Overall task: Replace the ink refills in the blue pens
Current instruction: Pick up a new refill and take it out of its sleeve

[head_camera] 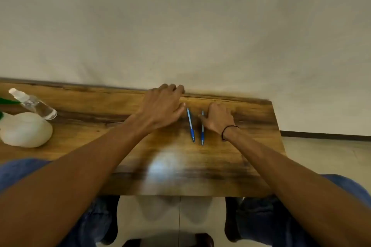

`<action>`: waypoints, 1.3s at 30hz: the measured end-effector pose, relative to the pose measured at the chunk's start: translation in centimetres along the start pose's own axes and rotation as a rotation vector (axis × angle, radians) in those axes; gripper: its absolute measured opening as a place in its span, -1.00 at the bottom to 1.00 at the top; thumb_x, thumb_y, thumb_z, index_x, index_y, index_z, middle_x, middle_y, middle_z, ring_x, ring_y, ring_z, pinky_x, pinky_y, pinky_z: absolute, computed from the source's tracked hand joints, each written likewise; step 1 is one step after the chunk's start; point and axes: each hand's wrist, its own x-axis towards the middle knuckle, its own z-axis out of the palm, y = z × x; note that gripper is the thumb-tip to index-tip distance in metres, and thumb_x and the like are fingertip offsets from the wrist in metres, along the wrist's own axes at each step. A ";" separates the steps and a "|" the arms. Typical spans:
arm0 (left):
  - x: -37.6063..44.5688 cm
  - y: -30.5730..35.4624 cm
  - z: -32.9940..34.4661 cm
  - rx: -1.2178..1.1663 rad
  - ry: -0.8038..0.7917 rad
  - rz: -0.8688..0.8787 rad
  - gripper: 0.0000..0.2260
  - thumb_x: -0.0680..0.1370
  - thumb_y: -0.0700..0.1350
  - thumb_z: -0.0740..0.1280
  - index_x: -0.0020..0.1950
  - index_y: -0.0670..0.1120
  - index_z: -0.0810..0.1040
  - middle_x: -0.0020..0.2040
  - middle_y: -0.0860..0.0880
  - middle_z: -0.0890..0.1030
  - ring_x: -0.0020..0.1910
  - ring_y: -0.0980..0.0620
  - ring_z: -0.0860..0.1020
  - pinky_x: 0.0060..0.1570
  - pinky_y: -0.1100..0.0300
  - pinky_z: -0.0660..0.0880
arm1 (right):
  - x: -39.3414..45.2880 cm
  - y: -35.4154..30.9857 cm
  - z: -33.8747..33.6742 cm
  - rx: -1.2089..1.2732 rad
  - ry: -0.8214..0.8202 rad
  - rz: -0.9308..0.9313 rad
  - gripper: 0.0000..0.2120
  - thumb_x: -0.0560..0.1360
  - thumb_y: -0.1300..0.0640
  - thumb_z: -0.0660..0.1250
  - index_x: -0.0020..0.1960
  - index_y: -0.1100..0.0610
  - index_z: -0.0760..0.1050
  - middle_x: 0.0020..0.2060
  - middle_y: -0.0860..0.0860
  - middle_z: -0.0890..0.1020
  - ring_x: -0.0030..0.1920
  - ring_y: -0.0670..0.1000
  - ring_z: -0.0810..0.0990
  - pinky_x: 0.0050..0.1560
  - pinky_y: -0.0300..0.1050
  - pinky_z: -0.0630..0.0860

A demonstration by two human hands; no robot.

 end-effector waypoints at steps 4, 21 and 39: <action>1.1 0.7 0.5 -0.071 -0.141 -0.135 -0.67 0.59 0.21 0.22 0.06 0.01 0.62 -0.09 -0.04 0.68 -0.09 -0.12 0.65 -0.14 0.03 0.54 | 0.4 0.0 0.4 0.060 -0.107 0.103 -0.61 0.48 -0.02 0.50 -0.36 0.05 0.36 -0.41 0.02 0.49 -0.25 0.13 0.57 -0.33 -0.13 0.36; 3.1 1.6 1.2 -0.748 -0.257 -0.511 -0.79 0.64 0.01 0.38 0.19 -0.06 0.68 -0.06 -0.08 0.75 -0.14 -0.04 0.73 -0.05 -0.04 0.69 | -0.4 -3.9 -5.9 0.825 -0.176 0.071 -0.90 0.53 0.27 0.48 0.01 0.27 0.60 -0.29 0.18 0.75 -0.28 0.07 0.78 -0.20 -0.01 0.72; 2.2 2.2 2.1 -0.573 -0.254 -0.434 -0.82 0.56 0.04 0.48 0.07 -0.02 0.65 -0.19 0.03 0.71 -0.26 0.09 0.67 -0.22 0.10 0.63 | 1.8 -1.5 -6.5 0.655 0.130 -0.011 -0.90 0.57 0.22 0.46 -0.09 0.24 0.62 -0.37 0.09 0.69 -0.39 0.01 0.72 -0.23 0.00 0.73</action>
